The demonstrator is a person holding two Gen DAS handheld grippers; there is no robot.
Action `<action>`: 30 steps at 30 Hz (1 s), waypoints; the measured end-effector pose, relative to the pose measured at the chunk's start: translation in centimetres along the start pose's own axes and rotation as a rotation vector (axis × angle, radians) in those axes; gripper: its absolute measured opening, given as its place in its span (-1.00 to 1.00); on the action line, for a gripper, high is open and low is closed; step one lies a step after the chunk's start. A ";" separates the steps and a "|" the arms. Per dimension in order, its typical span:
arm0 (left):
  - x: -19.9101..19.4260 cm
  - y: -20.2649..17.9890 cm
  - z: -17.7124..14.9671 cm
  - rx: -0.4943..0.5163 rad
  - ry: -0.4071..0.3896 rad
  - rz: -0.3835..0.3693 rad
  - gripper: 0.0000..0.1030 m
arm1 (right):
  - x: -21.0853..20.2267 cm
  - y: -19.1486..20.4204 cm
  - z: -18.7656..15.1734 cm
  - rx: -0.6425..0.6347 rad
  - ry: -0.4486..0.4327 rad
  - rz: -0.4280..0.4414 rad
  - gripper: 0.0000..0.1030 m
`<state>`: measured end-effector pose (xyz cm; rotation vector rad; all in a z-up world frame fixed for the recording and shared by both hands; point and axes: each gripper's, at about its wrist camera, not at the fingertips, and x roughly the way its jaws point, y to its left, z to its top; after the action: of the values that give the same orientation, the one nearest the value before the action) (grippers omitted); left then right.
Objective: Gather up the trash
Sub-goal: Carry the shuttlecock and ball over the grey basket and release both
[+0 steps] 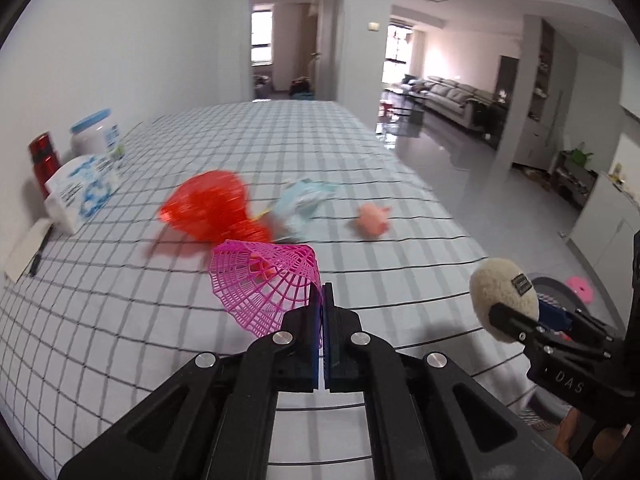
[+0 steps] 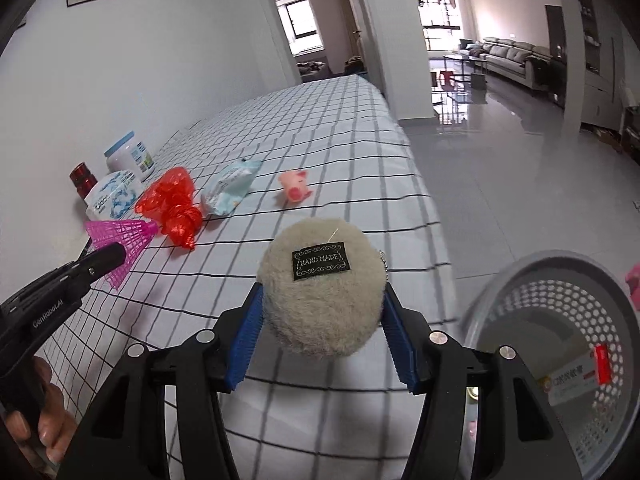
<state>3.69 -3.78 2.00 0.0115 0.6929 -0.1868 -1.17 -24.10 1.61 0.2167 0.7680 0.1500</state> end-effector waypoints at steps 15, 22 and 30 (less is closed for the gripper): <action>0.2 -12.7 1.1 0.203 -0.030 -0.249 -0.96 | -9.1 -11.2 -3.1 0.175 -0.112 -0.230 0.08; -0.1 -18.3 -0.4 0.300 -0.009 -0.328 -0.96 | -10.9 -14.4 -6.1 0.246 -0.100 -0.268 0.08; 0.5 -23.6 -2.7 0.385 0.035 -0.349 -0.96 | -12.7 -17.0 -8.4 0.287 -0.116 -0.270 0.08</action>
<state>-1.76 -26.85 0.84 0.2640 0.6819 -0.6547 -15.13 -42.08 0.05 0.3871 0.6943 -0.2281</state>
